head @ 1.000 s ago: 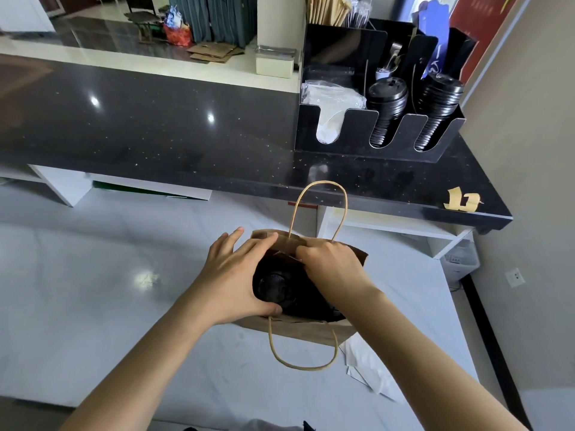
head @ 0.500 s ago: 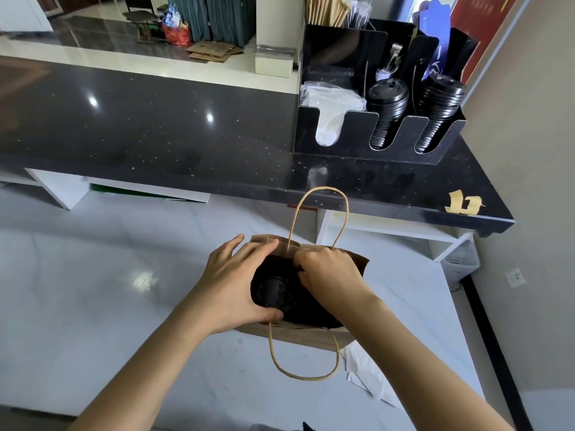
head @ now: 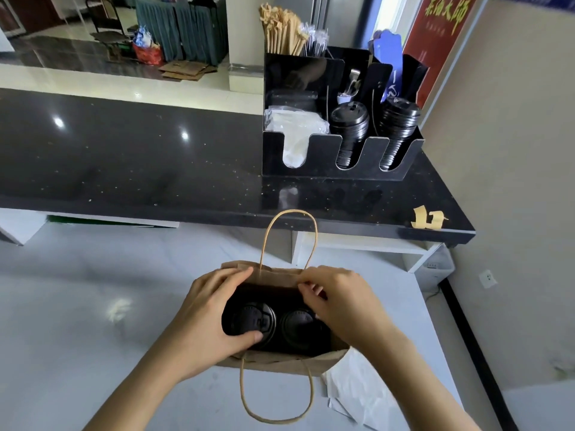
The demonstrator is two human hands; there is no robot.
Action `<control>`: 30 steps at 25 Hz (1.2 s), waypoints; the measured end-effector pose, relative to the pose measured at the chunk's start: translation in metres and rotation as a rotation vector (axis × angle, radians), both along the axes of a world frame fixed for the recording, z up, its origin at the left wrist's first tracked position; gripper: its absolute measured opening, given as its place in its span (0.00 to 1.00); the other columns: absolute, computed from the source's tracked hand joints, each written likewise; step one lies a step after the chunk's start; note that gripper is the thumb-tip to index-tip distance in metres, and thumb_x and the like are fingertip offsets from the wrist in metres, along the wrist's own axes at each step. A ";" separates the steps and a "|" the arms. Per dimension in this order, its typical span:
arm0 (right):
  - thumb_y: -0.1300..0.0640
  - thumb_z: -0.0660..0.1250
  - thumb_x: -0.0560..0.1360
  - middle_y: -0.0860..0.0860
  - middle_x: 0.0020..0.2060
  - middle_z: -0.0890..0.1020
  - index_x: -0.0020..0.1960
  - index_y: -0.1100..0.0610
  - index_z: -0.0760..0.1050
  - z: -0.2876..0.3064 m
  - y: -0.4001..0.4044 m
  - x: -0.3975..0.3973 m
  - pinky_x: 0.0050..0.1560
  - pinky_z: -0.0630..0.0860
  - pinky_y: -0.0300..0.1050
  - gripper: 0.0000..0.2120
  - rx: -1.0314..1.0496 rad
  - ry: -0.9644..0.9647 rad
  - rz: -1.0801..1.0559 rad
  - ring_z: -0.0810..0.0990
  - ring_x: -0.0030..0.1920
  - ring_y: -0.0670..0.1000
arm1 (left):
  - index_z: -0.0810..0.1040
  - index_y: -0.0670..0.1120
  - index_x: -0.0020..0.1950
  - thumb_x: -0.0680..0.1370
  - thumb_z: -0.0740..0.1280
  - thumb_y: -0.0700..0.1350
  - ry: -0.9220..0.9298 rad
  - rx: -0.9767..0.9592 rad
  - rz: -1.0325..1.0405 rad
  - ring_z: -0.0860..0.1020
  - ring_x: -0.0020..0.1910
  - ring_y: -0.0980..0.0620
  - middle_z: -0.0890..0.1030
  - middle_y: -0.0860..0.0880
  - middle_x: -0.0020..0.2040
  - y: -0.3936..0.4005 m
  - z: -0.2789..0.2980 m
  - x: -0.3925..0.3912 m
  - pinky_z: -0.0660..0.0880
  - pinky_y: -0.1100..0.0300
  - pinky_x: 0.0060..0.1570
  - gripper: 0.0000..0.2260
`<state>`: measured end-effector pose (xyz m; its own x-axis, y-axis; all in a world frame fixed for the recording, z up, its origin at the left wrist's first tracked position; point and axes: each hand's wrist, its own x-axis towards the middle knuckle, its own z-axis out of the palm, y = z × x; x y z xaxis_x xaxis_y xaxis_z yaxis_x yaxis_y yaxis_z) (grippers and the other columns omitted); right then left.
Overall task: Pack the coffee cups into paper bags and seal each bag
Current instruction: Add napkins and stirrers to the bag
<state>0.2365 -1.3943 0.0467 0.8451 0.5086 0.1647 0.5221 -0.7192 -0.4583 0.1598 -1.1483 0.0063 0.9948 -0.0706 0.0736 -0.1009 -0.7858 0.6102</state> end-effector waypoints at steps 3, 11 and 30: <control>0.59 0.72 0.77 0.41 0.40 0.84 0.49 0.50 0.83 -0.004 -0.029 -0.009 0.44 0.78 0.39 0.05 0.265 -0.055 -0.125 0.82 0.42 0.45 | 0.60 0.65 0.78 0.67 0.78 0.61 0.041 -0.003 -0.007 0.53 0.75 0.66 0.59 0.72 0.73 0.001 -0.001 -0.004 0.59 0.63 0.70 0.44; 0.60 0.75 0.74 0.41 0.38 0.81 0.47 0.47 0.80 -0.104 -0.091 -0.055 0.41 0.72 0.34 0.09 0.282 0.129 -0.522 0.80 0.42 0.43 | 0.63 0.64 0.78 0.66 0.82 0.55 0.101 0.006 -0.012 0.57 0.74 0.62 0.62 0.69 0.73 0.004 0.004 -0.007 0.59 0.60 0.70 0.45; 0.56 0.71 0.80 0.47 0.41 0.85 0.48 0.54 0.84 -0.164 -0.108 -0.092 0.44 0.73 0.48 0.04 0.141 0.178 -0.564 0.81 0.43 0.54 | 0.63 0.64 0.78 0.64 0.80 0.60 0.118 0.033 0.000 0.57 0.72 0.65 0.62 0.73 0.70 0.007 0.005 -0.010 0.59 0.57 0.70 0.46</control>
